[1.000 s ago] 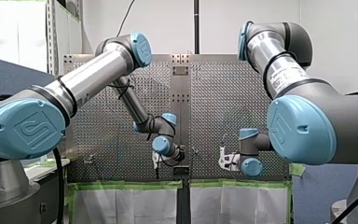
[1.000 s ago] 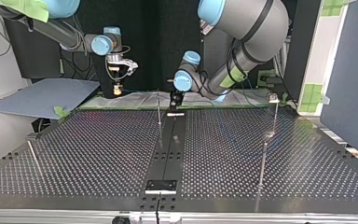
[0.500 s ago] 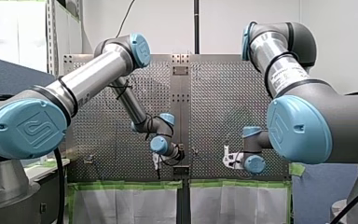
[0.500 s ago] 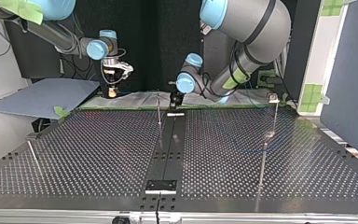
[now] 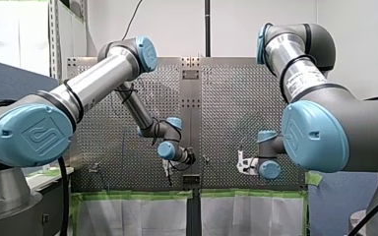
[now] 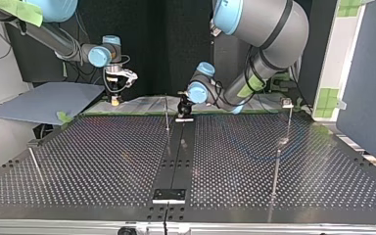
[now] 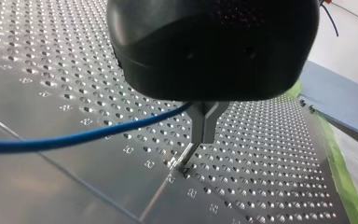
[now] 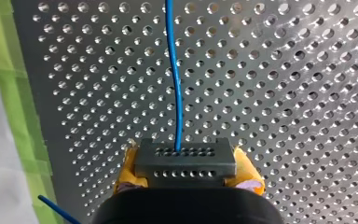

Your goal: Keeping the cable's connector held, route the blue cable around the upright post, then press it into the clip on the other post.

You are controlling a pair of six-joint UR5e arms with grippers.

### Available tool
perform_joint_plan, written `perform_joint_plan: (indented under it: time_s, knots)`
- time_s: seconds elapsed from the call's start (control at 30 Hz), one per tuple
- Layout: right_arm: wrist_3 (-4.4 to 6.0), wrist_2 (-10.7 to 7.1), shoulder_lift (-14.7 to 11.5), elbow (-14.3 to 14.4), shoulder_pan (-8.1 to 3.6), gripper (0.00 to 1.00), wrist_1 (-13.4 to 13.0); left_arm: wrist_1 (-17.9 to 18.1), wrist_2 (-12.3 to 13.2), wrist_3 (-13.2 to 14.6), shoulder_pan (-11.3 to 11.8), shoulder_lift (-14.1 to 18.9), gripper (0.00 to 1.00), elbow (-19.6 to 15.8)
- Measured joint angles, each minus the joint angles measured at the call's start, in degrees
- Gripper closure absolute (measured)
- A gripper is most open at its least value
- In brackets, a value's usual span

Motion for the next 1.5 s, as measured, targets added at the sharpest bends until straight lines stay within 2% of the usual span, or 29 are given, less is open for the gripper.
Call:
perform_joint_plan:
  time_s: [0.3,0.53,0.67,0.87,1.2,1.27,1.3,1.37,1.4,1.43,1.47,1.5]
  knots:
    - [-0.08,-0.5,0.0,-2.7,-0.27,1.0,1.8,0.7,-1.7,1.1,0.4,0.0,1.0,0.0]
    - [-0.13,-1.21,0.0,-5.3,-0.41,1.0,3.9,2.8,-4.9,2.5,0.4,0.1,1.0,0.0]
    - [-0.38,-1.44,0.0,-6.5,-0.42,1.0,5.1,3.3,-5.7,2.6,0.4,0.1,1.0,0.0]
    - [-0.36,-2.13,0.0,-6.8,-0.5,1.0,5.1,4.3,-7.6,3.3,0.5,0.1,1.0,0.0]
    - [-0.02,-3.47,0.0,-7.3,-0.86,1.0,4.4,6.1,-8.2,3.4,0.4,0.1,1.0,0.0]
    - [-0.01,-3.53,0.0,-7.3,-0.88,1.0,4.4,6.2,-8.2,3.4,0.4,0.1,0.9,0.0]
    - [-0.02,-3.54,0.0,-7.4,-0.88,1.0,4.4,6.2,-8.1,3.4,0.3,0.1,0.9,0.0]
    - [-0.05,-3.56,0.0,-7.4,-0.89,1.0,4.5,6.3,-7.6,3.5,0.2,0.1,0.6,0.0]
    - [-0.06,-3.56,0.0,-7.4,-0.89,1.0,4.5,6.3,-7.5,3.5,0.1,0.1,0.6,0.0]
    - [-0.07,-3.56,0.0,-7.4,-0.89,1.0,4.5,6.4,-7.2,3.5,0.1,0.1,0.47,0.0]
    - [-0.1,-3.57,0.0,-7.5,-0.9,1.0,4.5,6.4,-7.1,3.5,0.1,0.1,0.27,0.0]
    - [-0.12,-3.57,0.0,-7.5,-0.9,1.0,4.6,6.4,-7.0,3.6,0.0,0.1,0.27,0.0]
